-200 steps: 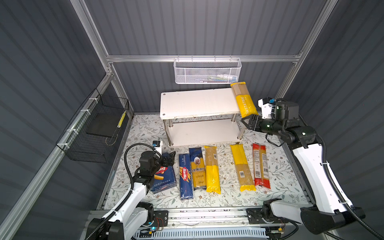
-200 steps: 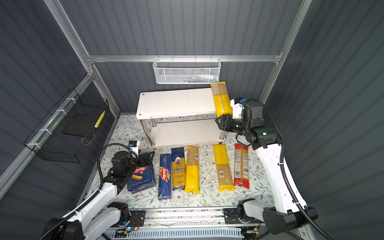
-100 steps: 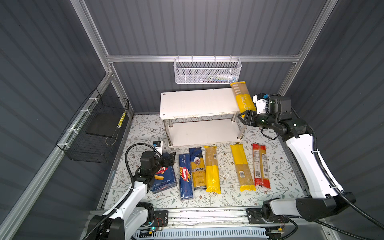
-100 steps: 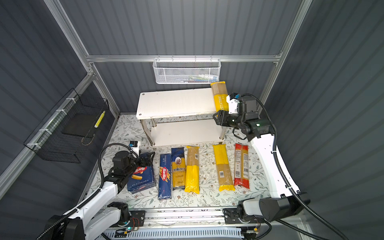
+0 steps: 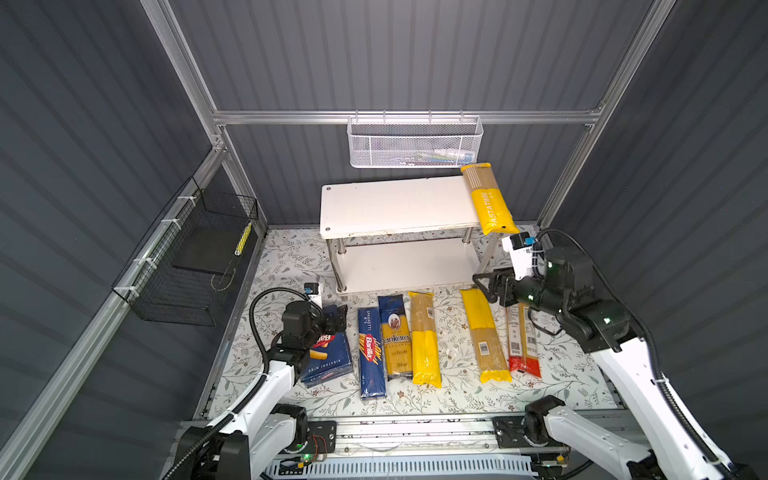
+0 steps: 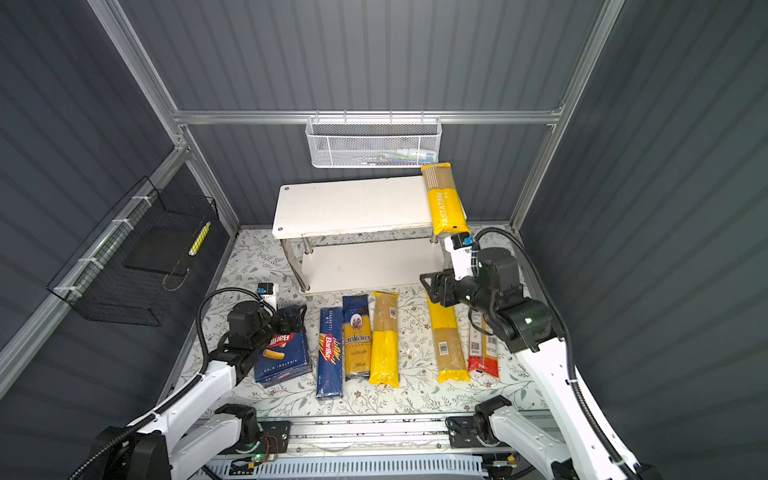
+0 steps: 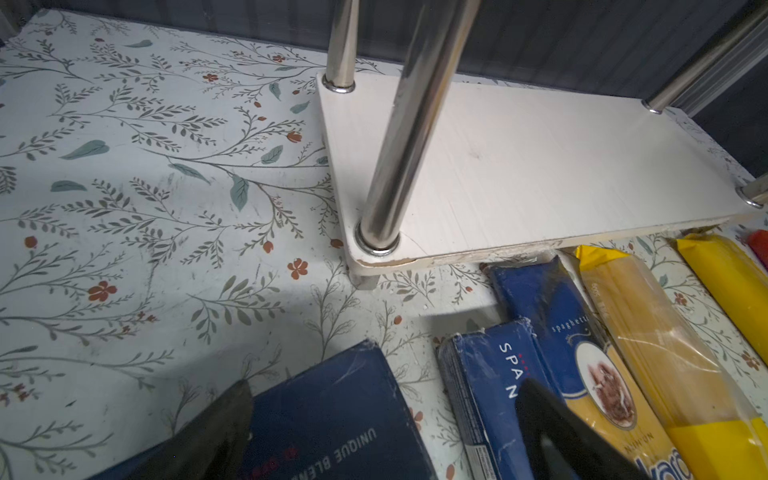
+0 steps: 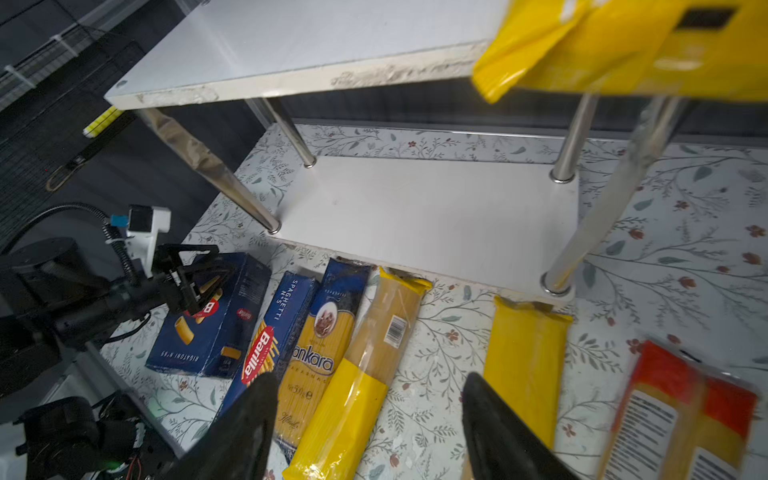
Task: Place and organize the pasta boxes and bags onto the shelf
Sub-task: 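Move the right gripper down over the yellow spaghetti bag on the table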
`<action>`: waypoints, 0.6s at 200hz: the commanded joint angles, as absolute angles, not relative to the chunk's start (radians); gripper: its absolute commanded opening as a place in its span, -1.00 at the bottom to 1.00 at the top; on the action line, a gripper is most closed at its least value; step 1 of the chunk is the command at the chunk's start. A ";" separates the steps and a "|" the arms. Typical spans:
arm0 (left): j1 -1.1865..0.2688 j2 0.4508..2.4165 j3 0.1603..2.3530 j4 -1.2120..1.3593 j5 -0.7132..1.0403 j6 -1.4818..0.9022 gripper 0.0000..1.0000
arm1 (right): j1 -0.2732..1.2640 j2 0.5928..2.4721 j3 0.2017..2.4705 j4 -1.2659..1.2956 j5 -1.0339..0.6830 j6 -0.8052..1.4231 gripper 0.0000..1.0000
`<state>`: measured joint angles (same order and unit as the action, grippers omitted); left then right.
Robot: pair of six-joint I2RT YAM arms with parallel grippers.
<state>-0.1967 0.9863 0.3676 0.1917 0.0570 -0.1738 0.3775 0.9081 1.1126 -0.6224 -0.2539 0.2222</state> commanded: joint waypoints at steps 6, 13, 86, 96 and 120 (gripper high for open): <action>-0.195 0.978 0.397 0.153 -0.017 -0.211 0.99 | 0.394 0.867 0.938 -0.548 -0.206 0.342 0.43; -0.195 0.979 0.398 0.150 -0.024 -0.214 0.99 | 0.394 0.852 0.892 -0.545 -0.203 0.370 0.44; -0.195 0.984 0.404 0.136 -0.027 -0.221 0.99 | 0.393 0.988 0.718 -0.523 -0.130 0.454 0.61; -0.195 0.988 0.405 0.142 -0.001 -0.207 0.99 | 0.389 1.004 0.687 -0.474 -0.122 0.459 0.63; -0.195 0.982 0.400 0.150 0.024 -0.197 0.99 | 0.383 1.058 0.646 -0.419 -0.101 0.480 0.63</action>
<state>-0.1967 0.9924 0.3805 0.1501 -0.0166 -0.2142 0.3882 1.0206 0.6800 -0.4988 -0.1406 0.4469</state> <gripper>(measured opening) 0.995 0.815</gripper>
